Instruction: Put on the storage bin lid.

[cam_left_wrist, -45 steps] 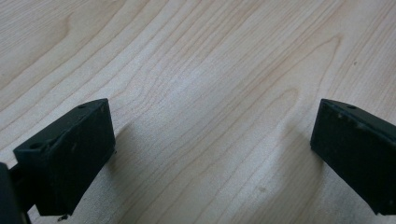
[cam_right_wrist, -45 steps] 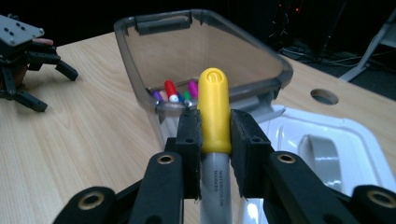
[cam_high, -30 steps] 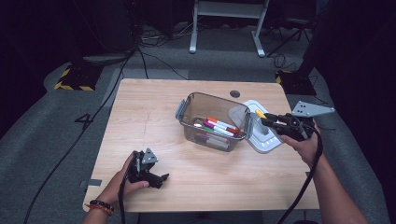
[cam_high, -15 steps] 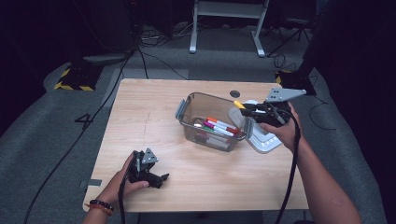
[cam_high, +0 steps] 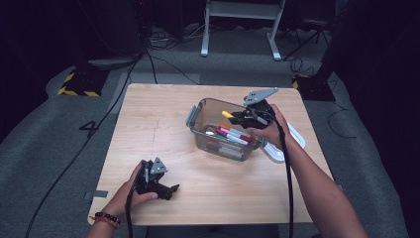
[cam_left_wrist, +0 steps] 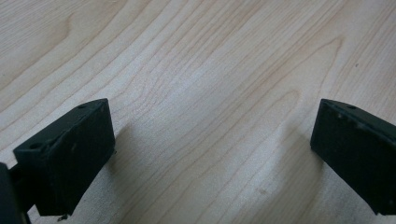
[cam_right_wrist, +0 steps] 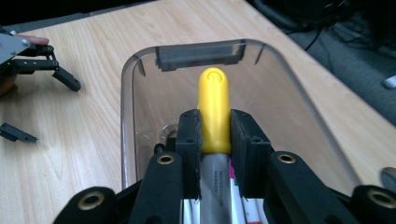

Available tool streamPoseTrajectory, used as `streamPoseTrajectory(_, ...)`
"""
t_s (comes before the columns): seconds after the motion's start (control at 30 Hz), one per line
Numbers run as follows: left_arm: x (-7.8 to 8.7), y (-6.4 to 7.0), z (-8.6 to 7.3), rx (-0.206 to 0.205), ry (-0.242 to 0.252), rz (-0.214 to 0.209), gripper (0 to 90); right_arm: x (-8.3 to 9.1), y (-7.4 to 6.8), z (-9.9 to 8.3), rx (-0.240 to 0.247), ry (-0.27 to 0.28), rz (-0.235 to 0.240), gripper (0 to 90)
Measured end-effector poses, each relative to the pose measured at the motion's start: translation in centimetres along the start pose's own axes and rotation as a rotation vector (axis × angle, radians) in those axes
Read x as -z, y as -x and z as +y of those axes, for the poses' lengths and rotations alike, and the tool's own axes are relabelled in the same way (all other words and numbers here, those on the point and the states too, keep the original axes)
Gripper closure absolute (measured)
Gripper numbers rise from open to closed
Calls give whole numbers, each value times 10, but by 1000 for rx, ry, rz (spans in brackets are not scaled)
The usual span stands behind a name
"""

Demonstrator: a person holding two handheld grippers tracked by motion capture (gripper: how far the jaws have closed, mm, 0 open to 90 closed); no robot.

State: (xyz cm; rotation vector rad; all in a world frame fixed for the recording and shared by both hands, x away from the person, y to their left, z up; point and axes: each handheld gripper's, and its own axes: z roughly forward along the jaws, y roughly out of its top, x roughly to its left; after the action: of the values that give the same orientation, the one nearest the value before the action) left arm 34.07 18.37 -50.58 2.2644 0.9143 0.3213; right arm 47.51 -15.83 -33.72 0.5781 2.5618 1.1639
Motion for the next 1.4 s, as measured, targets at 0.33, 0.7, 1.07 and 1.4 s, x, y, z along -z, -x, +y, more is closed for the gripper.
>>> streamPoseTrajectory(0.33,0,0,0,0,0,0,0,-43,5,0,-19,-126,31,747)
streamPoseTrajectory(0.7,0,0,0,0,0,0,0,-69,-3,-3,-7,-319,107,744)
streamPoseTrajectory(1.07,0,0,0,0,0,0,0,-67,-3,-2,-11,-303,47,512)
streamPoseTrajectory(1.4,0,0,0,0,0,0,0,22,15,-9,-11,-16,-81,428)
